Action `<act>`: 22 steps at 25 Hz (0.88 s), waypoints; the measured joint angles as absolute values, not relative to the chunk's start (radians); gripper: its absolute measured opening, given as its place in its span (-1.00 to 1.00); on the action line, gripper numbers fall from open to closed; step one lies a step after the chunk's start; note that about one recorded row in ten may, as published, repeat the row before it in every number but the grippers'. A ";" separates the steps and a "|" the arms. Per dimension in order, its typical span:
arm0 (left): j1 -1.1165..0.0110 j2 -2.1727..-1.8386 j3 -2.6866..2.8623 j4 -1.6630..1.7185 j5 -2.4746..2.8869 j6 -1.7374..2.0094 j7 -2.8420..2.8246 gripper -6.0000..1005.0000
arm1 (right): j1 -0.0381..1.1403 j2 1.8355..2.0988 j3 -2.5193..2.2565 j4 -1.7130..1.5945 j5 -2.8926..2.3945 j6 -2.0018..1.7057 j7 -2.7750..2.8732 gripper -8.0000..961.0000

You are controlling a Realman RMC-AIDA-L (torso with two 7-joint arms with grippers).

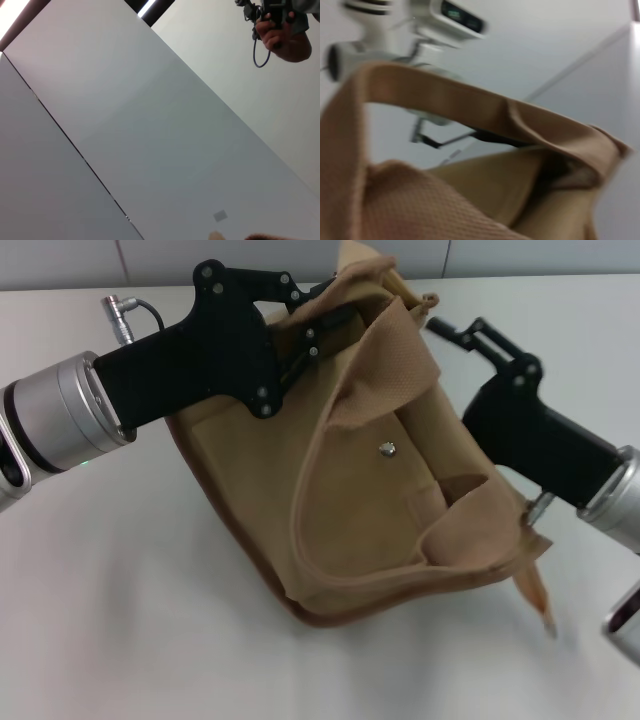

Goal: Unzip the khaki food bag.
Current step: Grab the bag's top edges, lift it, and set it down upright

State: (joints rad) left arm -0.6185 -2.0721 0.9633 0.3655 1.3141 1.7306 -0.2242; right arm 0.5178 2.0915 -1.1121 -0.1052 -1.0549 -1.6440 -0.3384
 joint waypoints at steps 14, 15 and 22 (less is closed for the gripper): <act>-0.637 -2.073 0.962 0.365 1.314 1.702 -0.224 -0.82 | 0.450 2.086 -1.158 -0.171 -1.075 -1.705 -0.092 0.70; -0.639 -2.074 0.964 0.364 1.314 1.699 -0.224 -0.82 | 0.451 2.086 -1.166 -0.173 -1.076 -1.711 -0.086 0.70; -0.651 -2.077 0.987 0.364 1.312 1.686 -0.224 -0.82 | 0.495 2.092 -1.178 -0.146 -1.070 -1.712 -0.081 0.70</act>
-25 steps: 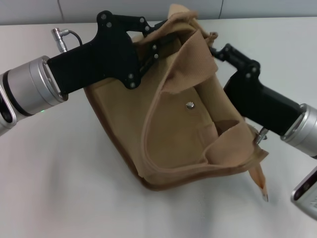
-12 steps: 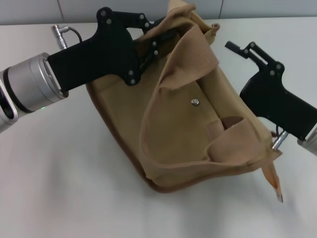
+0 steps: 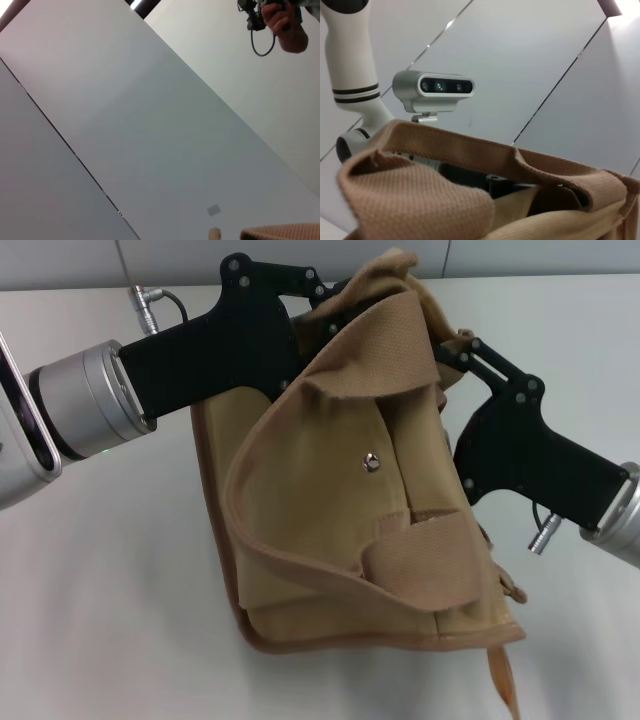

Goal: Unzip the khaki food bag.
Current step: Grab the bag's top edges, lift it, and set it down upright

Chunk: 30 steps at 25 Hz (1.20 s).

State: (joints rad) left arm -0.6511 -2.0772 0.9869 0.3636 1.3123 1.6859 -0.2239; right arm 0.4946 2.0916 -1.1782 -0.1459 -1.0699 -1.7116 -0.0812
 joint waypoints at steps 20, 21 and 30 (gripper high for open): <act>-0.654 -2.078 0.989 0.364 1.312 1.695 -0.232 -0.82 | 0.543 2.092 -1.126 -0.112 -1.052 -1.650 -0.092 -0.37; -0.655 -2.078 0.989 0.363 1.312 1.693 -0.232 -0.82 | 0.543 2.092 -1.126 -0.112 -1.052 -1.644 -0.103 -0.44; -0.666 -2.079 0.980 0.363 1.312 1.677 -0.232 -0.82 | 0.505 2.092 -1.126 -0.115 -1.057 -1.648 -0.156 -0.94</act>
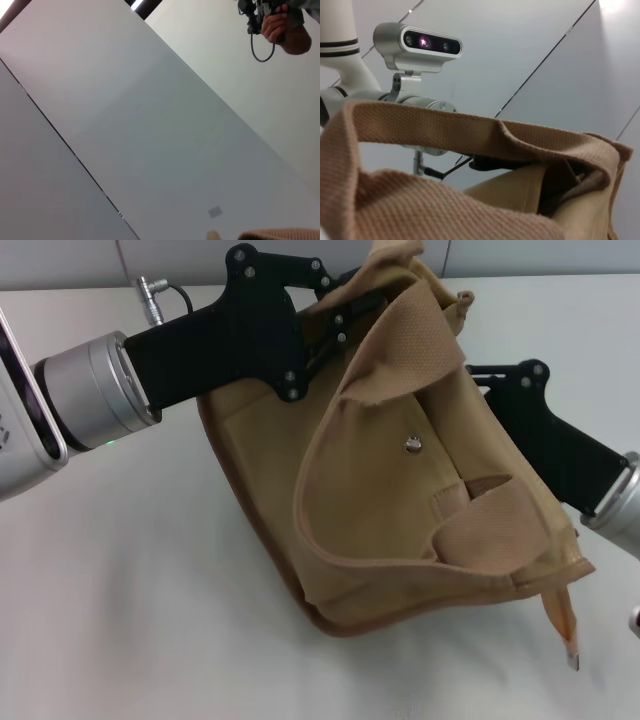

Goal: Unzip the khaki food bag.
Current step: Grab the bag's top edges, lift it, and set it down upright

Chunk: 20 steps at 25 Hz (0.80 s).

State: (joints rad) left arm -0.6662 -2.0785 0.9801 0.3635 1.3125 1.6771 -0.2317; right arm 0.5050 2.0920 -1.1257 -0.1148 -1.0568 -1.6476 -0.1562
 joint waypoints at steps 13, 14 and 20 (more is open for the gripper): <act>-0.676 -2.075 0.979 0.364 1.256 1.651 -0.233 -0.82 | 0.295 2.082 -1.087 -0.136 -1.054 -1.764 -0.157 -0.98; -0.677 -2.075 0.979 0.364 1.252 1.649 -0.233 -0.82 | 0.295 2.082 -1.087 -0.136 -1.054 -1.764 -0.157 -0.98; -0.679 -2.073 0.978 0.364 1.246 1.637 -0.239 -0.82 | 0.176 2.075 -1.077 -0.144 -1.056 -1.805 -0.121 -0.98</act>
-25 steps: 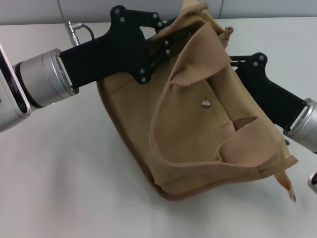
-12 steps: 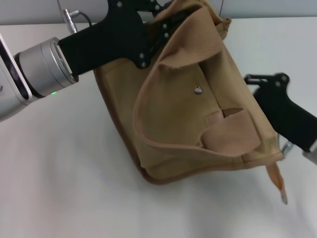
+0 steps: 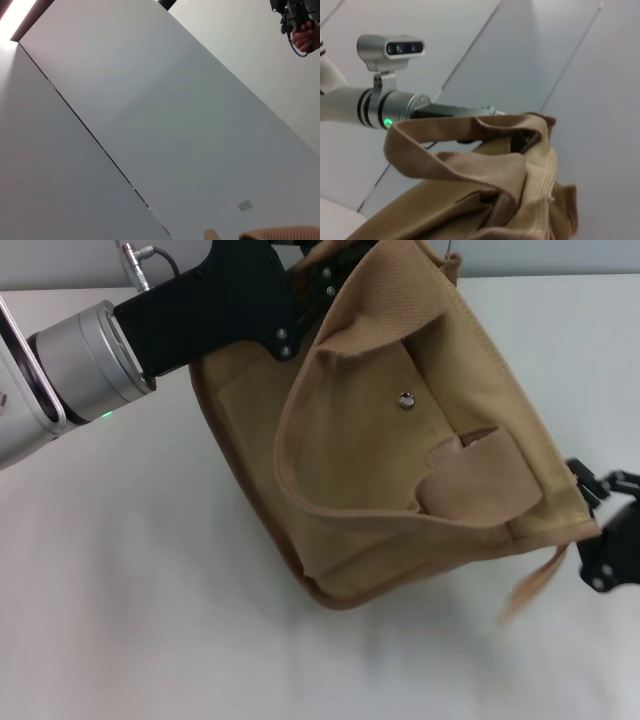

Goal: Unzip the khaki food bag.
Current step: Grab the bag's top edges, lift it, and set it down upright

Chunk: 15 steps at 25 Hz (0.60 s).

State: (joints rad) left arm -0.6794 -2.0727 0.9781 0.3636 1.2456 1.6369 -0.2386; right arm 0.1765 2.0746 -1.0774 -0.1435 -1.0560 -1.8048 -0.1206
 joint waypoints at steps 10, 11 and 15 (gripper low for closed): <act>-0.677 -2.077 0.978 0.368 1.243 1.641 -0.254 -0.82 | 0.084 2.076 -0.895 -0.138 -1.054 -1.861 -0.064 -0.98; -0.677 -2.079 0.982 0.361 1.233 1.641 -0.254 -0.82 | 0.084 2.082 -0.847 -0.138 -1.054 -1.878 -0.044 -0.98; -0.679 -2.079 0.998 0.339 1.189 1.643 -0.252 -0.80 | 0.089 2.084 -0.775 -0.130 -1.054 -1.888 0.007 -0.89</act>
State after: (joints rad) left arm -0.6794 -2.0793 0.9975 0.3392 1.1888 1.6433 -0.2516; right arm 0.0886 2.0840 -0.7748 -0.1298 -1.0536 -1.8882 0.0067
